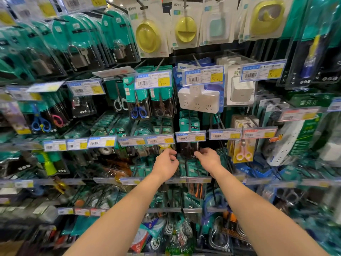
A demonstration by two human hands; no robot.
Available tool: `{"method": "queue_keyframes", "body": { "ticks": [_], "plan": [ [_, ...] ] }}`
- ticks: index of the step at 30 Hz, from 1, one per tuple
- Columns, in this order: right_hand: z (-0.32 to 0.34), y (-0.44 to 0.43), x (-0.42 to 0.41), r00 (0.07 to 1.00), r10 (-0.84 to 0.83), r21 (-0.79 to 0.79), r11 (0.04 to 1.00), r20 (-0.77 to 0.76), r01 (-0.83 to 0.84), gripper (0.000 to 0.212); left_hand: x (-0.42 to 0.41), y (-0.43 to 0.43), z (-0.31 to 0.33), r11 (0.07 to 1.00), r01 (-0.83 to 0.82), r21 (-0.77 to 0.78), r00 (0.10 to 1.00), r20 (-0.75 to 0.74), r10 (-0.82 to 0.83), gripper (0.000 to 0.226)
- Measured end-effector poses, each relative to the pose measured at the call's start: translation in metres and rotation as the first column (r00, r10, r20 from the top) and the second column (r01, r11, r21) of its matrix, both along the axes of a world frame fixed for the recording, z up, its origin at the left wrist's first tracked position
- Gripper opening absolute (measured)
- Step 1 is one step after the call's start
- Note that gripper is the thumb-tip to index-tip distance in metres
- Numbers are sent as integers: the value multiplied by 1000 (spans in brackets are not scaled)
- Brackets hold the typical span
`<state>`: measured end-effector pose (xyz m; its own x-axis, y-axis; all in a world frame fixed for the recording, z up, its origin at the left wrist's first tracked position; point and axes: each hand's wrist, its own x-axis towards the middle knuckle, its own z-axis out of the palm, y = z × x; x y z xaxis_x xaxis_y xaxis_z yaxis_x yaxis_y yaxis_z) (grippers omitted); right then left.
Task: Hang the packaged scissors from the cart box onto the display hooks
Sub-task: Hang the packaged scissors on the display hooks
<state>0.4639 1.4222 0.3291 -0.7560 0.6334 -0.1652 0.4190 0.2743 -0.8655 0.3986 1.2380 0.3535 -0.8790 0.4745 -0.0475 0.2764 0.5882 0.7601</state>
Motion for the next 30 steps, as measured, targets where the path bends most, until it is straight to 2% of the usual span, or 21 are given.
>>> {"method": "queue_keyframes", "body": {
  "ticks": [2, 5, 9, 13, 19, 24, 30],
  "plan": [
    [-8, -5, 11, 995, 51, 109, 992, 84, -60, 48, 1, -7, -4, 998, 11, -65, 996, -92, -17, 25],
    [-19, -17, 24, 968, 175, 266, 939, 179, -219, 45, 7, -19, -11, 966, 13, -258, 965, -250, -79, 29],
    [-23, -45, 28, 918, 302, 385, 839, 258, -385, 43, 16, -39, -21, 904, -37, -425, 931, -343, -123, 40],
    [-29, -80, 21, 862, 380, 409, 766, 334, -496, 42, 23, -73, -35, 851, -64, -521, 925, -352, -146, 42],
    [-41, -157, 0, 777, 506, 381, 680, 374, -626, 40, 24, -160, -52, 804, -156, -573, 939, -339, -59, 36],
    [-47, -249, -28, 632, 632, 403, 487, 449, -774, 47, 25, -273, -61, 734, -231, -639, 945, -327, 14, 35],
    [-47, -415, -52, 496, 730, 432, 300, 470, -850, 43, 40, -457, -70, 646, -404, -648, 914, -316, 254, 38]
  ]
}}
